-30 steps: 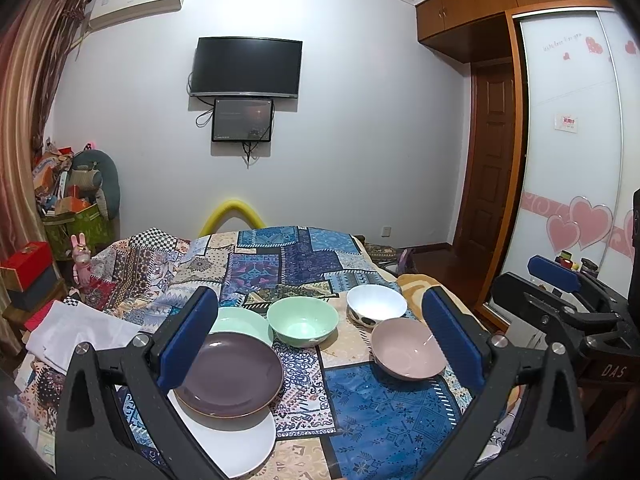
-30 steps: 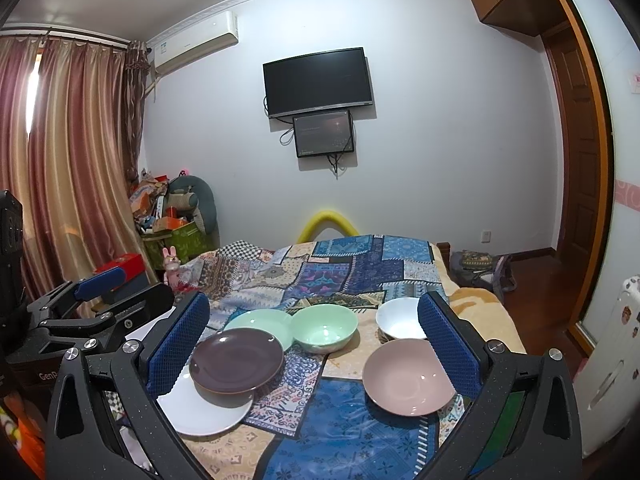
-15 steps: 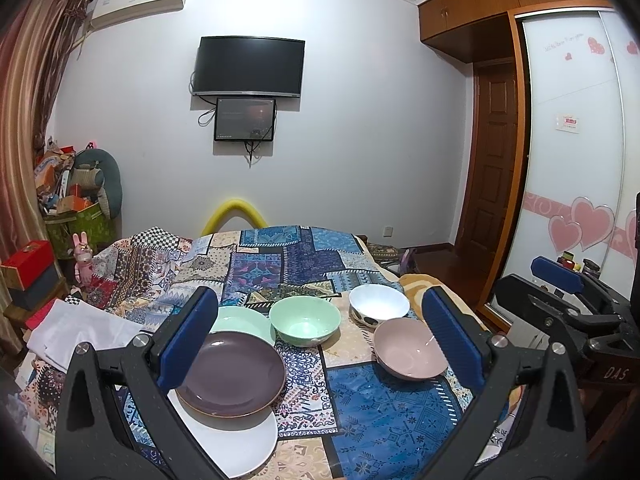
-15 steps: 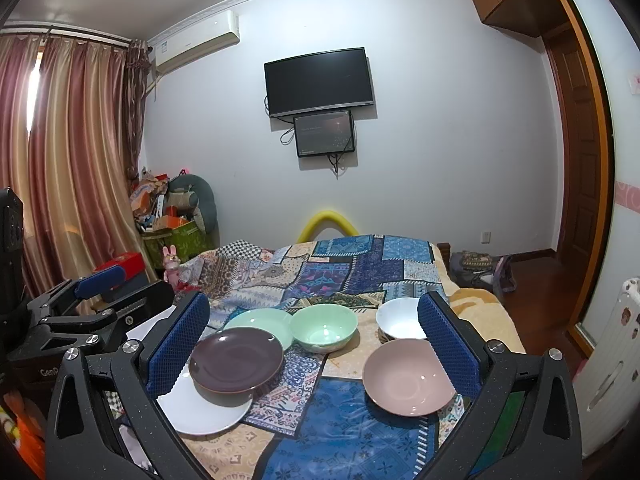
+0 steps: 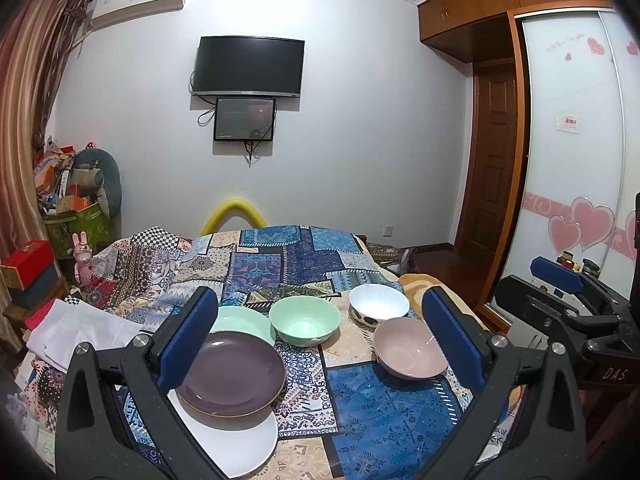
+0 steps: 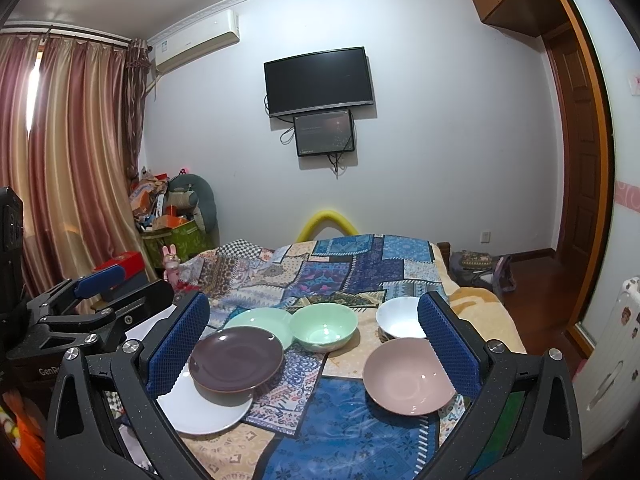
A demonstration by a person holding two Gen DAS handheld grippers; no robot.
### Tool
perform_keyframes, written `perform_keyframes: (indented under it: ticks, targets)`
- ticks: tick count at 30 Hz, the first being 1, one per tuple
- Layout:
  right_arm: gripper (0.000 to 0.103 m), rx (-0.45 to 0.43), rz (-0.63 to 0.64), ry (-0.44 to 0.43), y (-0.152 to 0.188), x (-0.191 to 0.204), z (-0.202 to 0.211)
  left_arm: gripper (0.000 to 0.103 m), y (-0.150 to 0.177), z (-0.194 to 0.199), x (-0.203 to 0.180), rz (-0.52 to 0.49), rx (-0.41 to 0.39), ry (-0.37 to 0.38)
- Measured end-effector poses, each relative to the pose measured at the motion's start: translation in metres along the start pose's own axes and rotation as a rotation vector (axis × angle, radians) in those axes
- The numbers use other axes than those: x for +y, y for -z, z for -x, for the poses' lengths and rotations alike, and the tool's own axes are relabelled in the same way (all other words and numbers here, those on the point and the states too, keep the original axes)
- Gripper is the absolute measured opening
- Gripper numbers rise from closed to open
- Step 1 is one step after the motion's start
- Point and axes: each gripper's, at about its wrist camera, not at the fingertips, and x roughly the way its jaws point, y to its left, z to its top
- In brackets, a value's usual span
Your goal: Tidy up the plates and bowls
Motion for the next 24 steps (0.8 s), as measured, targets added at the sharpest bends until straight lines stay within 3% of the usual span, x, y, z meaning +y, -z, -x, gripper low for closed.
perform_keyframes:
  ticks: [15, 24]
  targets:
    - [0.103, 0.003, 0.001, 0.001, 0.002, 0.002, -0.002, 0.103, 0.001, -0.001, -0.001, 0.004, 0.006, 0.008]
    - [0.103, 0.06, -0.005, -0.007, 0.007, 0.005, -0.024, 0.103, 0.004, -0.008, 0.008, -0.016, 0.027, 0.0]
